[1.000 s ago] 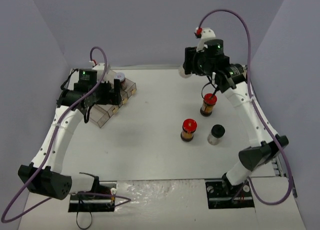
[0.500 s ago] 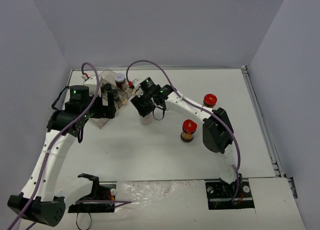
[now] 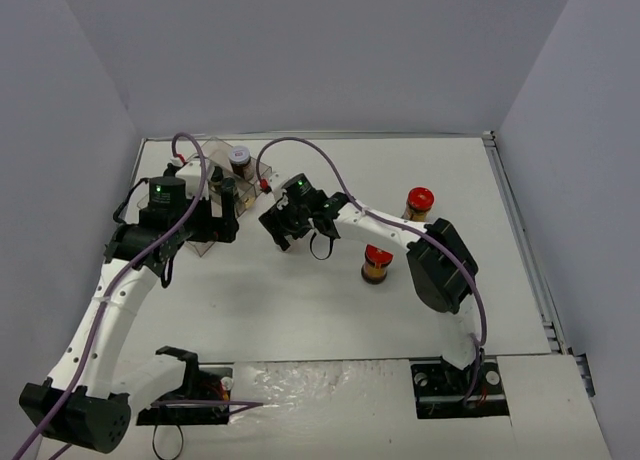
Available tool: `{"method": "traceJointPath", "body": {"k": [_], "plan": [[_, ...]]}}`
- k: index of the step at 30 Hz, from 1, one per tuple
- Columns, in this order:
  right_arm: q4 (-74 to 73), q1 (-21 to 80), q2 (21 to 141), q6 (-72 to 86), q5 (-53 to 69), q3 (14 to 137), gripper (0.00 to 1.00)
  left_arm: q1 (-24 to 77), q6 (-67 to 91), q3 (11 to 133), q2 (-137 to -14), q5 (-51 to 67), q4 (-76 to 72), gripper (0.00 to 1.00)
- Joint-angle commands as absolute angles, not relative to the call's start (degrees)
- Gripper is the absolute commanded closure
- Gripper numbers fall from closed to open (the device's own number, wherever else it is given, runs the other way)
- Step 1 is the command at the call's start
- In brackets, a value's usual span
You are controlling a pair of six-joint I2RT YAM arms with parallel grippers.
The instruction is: Organize the condiment bottles
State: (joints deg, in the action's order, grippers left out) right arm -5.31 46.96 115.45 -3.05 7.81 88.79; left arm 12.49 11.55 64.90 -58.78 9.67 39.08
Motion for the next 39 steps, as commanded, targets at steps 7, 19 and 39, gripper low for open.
{"method": "traceJointPath", "body": {"k": [7,19,39], "plan": [[-3.78,46.98,85.74,0.14,2.01,74.85,0.00,15.15,16.41,69.17,-64.62,10.95,31.45,0.03],[-3.99,43.09,56.55,9.49,-16.29,56.20,0.00,30.57,17.33,77.07,-83.01,-4.47,28.04,0.03],[-7.56,37.97,50.80,9.50,-15.03,55.02,0.00,34.54,20.39,83.41,-101.25,-11.34,27.51,0.14]]}}
